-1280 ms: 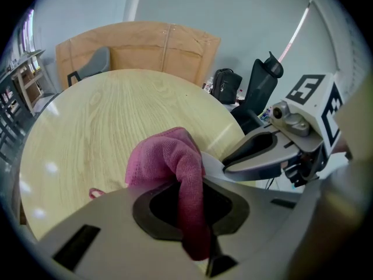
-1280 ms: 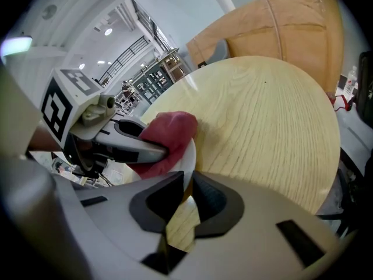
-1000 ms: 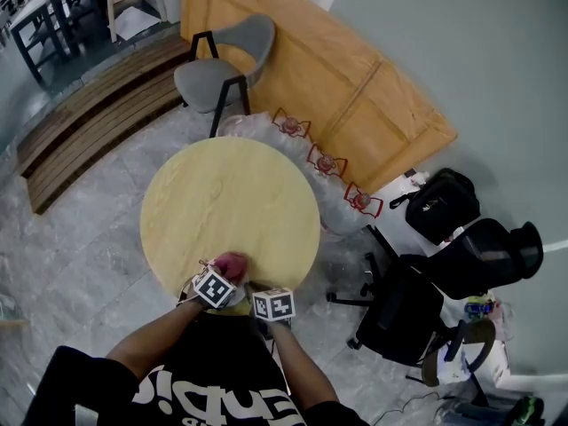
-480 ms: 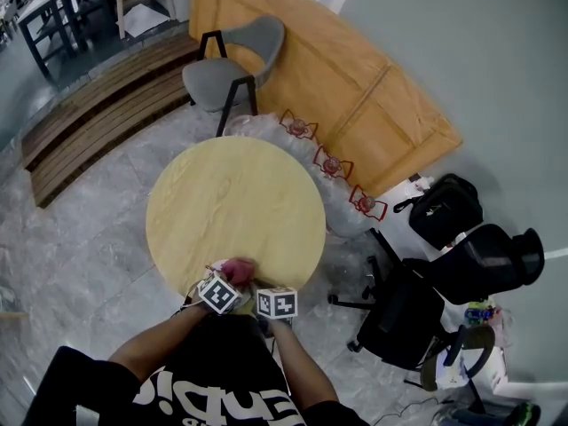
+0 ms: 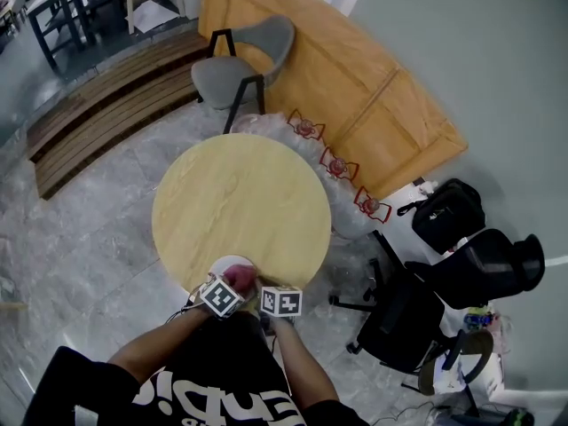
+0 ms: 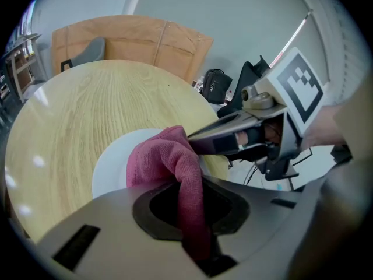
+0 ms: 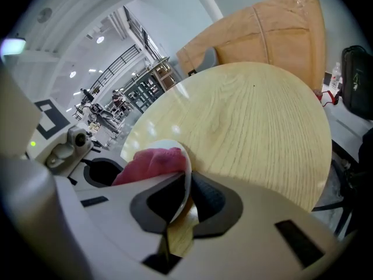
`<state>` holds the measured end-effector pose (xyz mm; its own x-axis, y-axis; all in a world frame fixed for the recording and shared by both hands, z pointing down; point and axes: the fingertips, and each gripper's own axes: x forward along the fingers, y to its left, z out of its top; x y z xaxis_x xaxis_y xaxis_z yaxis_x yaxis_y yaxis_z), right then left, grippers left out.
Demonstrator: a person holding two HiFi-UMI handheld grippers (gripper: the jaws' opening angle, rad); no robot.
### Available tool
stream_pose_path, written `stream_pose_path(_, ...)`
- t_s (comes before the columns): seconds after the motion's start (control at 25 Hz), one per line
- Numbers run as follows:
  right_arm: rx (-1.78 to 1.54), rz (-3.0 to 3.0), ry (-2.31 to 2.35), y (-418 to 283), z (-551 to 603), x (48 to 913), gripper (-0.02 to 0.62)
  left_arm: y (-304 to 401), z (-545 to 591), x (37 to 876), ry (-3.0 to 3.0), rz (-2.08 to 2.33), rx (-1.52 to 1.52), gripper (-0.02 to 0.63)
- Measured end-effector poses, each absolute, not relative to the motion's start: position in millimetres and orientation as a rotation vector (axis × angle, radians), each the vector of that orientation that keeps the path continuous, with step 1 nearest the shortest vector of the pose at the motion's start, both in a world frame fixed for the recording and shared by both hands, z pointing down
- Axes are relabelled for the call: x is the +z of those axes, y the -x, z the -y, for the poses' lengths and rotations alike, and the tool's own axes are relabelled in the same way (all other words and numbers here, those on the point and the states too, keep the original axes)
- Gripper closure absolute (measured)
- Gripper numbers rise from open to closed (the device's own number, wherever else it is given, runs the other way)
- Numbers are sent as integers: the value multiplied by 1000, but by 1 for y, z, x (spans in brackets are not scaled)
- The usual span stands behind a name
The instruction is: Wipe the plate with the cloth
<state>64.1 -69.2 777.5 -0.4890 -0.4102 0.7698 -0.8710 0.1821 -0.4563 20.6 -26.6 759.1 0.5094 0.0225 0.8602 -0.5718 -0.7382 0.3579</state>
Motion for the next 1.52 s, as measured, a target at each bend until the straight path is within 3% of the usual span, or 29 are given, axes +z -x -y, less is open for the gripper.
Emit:
stream_pose_path(0.64, 1201, 1981, -1152, -59, 68, 775, 543, 11, 5, 759, -2080, 432, 1225, 545)
stream_pose_path(1.52, 1242, 2005, -1069, -56, 64, 777, 538, 48, 58, 754, -2065, 563, 1257, 543)
